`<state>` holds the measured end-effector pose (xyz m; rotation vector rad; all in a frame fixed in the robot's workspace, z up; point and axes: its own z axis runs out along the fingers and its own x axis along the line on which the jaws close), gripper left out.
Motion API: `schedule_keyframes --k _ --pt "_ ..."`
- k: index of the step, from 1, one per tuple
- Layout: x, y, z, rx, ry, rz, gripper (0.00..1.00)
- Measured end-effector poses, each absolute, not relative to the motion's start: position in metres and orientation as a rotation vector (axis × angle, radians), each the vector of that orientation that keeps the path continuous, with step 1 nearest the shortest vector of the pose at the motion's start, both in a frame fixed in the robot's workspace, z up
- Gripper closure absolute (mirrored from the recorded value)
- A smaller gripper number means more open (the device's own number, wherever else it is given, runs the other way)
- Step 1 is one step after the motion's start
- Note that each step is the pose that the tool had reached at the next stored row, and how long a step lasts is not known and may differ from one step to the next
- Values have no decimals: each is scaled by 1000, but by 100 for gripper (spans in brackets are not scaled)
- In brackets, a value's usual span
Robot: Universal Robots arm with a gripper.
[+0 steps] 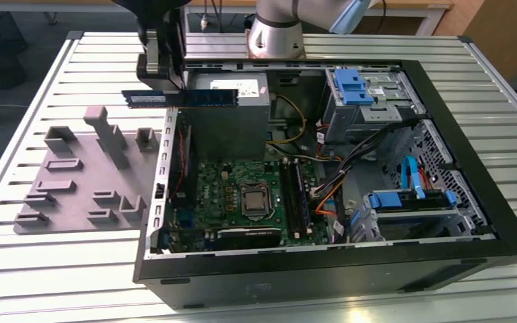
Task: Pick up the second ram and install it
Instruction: 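Pick up the second ram and move it above second insertion slot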
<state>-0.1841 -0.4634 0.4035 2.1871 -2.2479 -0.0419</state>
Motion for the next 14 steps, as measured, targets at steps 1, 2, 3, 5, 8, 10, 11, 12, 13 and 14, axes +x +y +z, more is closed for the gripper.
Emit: schedule_keyframes --k 1,2,3,5,8,10,11,12,13,14 --pt "-184 -463 403 2187 -2248 -42 86" --pt "-183 -463 403 2187 -2248 -42 86" --pt "-183 -463 403 2187 -2248 -42 86" --pt "-182 -463 403 2187 -2248 -42 86" --pt "-180 -463 403 2187 -2248 -42 86" --pt "-178 -463 403 2187 -2248 -42 86" --pt "-178 -463 404 2187 -2248 -42 86" --pt "-177 -463 403 2187 -2248 -42 86" --pt "-176 -463 404 2187 -2248 -42 86" --pt "-175 -463 403 2187 -2248 -42 86"
